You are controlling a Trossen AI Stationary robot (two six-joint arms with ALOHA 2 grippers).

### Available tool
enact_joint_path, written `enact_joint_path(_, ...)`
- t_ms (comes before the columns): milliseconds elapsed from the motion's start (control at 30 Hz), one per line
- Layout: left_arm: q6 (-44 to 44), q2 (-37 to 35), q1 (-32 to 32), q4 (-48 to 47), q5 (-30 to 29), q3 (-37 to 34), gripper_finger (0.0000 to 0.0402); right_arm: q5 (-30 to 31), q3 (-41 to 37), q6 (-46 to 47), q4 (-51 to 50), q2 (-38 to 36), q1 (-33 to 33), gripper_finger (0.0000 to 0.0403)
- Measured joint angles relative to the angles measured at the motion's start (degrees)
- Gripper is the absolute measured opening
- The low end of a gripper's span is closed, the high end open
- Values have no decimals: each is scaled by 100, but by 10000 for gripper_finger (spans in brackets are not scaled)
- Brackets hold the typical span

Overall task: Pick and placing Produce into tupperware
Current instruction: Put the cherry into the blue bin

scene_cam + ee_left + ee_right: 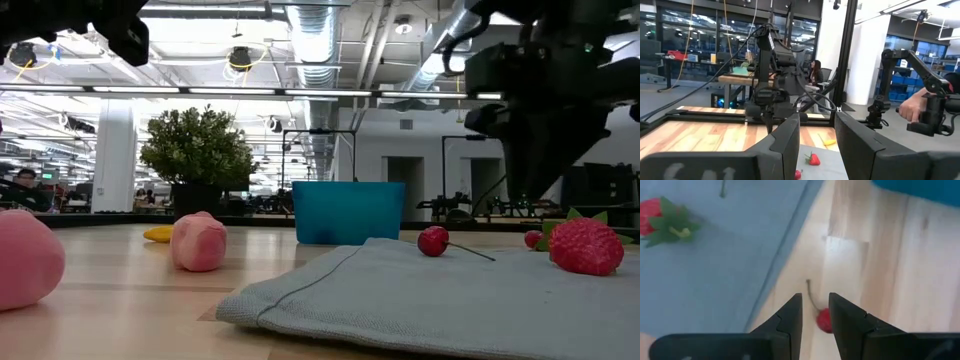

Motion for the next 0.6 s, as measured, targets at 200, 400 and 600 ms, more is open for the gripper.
enact_joint_path(200, -1, 0, 0, -13, 1, 0, 114, -191, 48, -362, -86, 0, -294, 118)
enact_joint_path(400, -1, 0, 0, -13, 3, 0, 114, -600, 60, -509, -101, 334, -578, 118)
enact_joint_path(600, -3, -2, 0, 22, 7, 0, 114, -765, 222, -694, 2, 713, -649, 118)
